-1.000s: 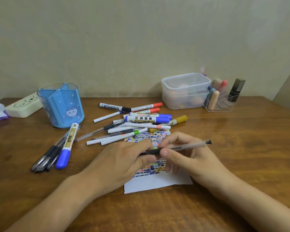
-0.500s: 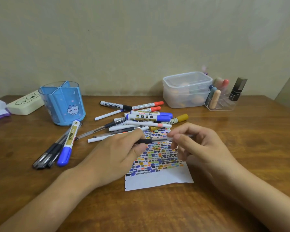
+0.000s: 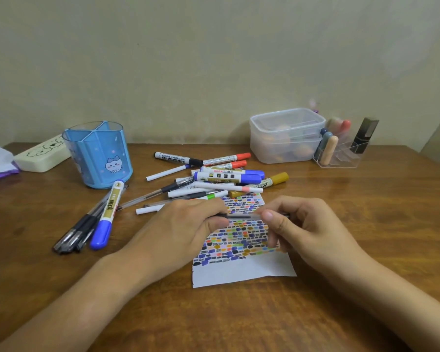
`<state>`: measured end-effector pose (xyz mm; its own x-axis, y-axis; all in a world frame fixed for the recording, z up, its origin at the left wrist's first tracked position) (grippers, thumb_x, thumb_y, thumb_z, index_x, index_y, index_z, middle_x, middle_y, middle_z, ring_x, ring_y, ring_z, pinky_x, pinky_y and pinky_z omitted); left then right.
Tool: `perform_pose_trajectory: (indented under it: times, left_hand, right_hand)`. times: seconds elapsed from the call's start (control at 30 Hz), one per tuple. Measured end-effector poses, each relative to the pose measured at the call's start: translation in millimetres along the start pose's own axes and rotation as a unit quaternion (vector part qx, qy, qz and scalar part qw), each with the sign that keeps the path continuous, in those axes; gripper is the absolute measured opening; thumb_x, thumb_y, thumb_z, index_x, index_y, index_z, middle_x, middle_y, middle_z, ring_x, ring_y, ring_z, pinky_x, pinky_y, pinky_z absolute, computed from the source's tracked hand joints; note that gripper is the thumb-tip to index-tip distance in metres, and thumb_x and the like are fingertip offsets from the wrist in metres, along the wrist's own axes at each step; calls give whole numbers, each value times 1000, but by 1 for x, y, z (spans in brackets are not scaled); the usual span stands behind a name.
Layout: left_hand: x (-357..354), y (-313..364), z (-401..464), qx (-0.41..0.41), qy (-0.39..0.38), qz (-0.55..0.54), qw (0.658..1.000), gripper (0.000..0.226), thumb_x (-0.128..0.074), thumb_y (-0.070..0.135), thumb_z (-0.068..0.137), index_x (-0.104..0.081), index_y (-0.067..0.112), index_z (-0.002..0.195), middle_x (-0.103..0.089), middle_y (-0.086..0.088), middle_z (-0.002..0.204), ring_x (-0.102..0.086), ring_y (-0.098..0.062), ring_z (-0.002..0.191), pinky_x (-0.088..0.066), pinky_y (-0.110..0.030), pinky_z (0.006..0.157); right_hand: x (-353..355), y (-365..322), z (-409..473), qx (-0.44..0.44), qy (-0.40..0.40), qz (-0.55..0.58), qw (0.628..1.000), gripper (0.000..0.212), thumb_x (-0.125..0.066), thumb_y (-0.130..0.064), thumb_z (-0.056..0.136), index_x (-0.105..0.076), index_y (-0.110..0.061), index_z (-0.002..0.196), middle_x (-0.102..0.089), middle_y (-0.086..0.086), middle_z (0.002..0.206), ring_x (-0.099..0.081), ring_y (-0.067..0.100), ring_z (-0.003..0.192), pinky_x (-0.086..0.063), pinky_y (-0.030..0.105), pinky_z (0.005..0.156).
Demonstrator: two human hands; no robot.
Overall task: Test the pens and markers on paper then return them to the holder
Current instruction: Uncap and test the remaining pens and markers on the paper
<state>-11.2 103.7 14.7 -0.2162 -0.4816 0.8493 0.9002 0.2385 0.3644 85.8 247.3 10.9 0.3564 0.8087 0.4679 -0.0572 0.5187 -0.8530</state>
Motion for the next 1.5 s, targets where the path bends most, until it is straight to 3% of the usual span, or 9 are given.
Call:
perform_pose_trajectory:
  times: [0.4,0.6,0.73,0.87,1.0,1.17,1.3,1.4,1.5]
  left_hand:
    - [1,14,-2,-18,26,45,998,31,-29,48,96,-54,31,92,-51,21,76,-51,-6,65,-30,-13,52]
    - [2,19,-2,-15,2,59,998,23,-19,54,94,-38,41,92,-35,30,73,-49,4,65,-28,-12,48]
    - [6,12,-3,-13,6,61,998,36,-20,53,102,-51,36,100,-54,21,86,-53,-4,84,-41,-18,62]
    - [12,6,-1,-22,12,56,998,41,-35,59,98,-67,41,116,-51,21,93,-50,-2,88,-34,-14,63]
    - [13,3,-2,-31,-31,67,997,32,-50,54,93,-72,40,111,-47,18,87,-50,-2,85,-36,-18,59]
    - [53,-28,-2,46,20,36,998,18,-63,36,90,-70,42,105,-52,10,78,-54,-9,73,-44,-33,59]
    - [71,-66,-13,178,-6,59,982,42,-57,25,93,-39,48,123,-55,3,67,-57,-12,57,-53,-42,57]
    - [73,-85,-24,246,-63,156,955,14,-53,28,95,-41,35,99,-58,2,69,-58,-11,62,-44,-32,52]
    - [72,-93,-31,283,-96,222,928,11,-50,34,95,-42,31,88,-58,7,79,-54,-7,72,-36,-25,54]
  right_hand:
    - [7,-5,-2,6,24,-48,999,30,-55,-37,99,-75,-19,85,-53,-16,45,-50,2,45,-32,12,49]
    - [8,-5,-4,22,41,-106,993,41,-45,-62,97,-70,-33,82,-64,2,64,-59,14,62,-41,29,58]
    - [0,-2,-3,31,19,-100,994,37,-44,-58,98,-68,-34,83,-60,1,61,-56,11,55,-45,36,57]
    - [-2,1,0,39,3,-89,995,32,-48,-55,95,-68,-32,88,-62,-3,66,-58,13,62,-47,38,61]
    - [-3,1,0,47,4,-74,996,25,-52,-56,91,-67,-40,103,-69,-5,74,-58,7,60,-46,24,56]
    - [7,3,3,37,27,-83,995,30,-45,-55,94,-62,-43,116,-72,-10,81,-63,6,61,-48,21,58]
    - [2,7,3,25,13,-103,994,27,-44,-52,95,-64,-43,111,-71,-13,80,-63,8,66,-50,27,62]
    - [1,9,2,21,9,-106,994,19,-49,-42,100,-66,-43,108,-71,-12,78,-61,11,68,-48,28,65]
    - [-1,9,1,18,0,-117,993,18,-50,-38,101,-67,-43,106,-71,-12,78,-60,11,68,-47,28,64]
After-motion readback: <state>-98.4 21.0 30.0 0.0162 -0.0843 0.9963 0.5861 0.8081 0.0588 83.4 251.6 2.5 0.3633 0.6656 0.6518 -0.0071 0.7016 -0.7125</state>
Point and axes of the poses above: each hand's wrist, its own z-axis towards the middle knuckle, its own x-axis out of the back of the hand, y = z × x, the point moved 8 cm from there along z, towards the middle knuckle
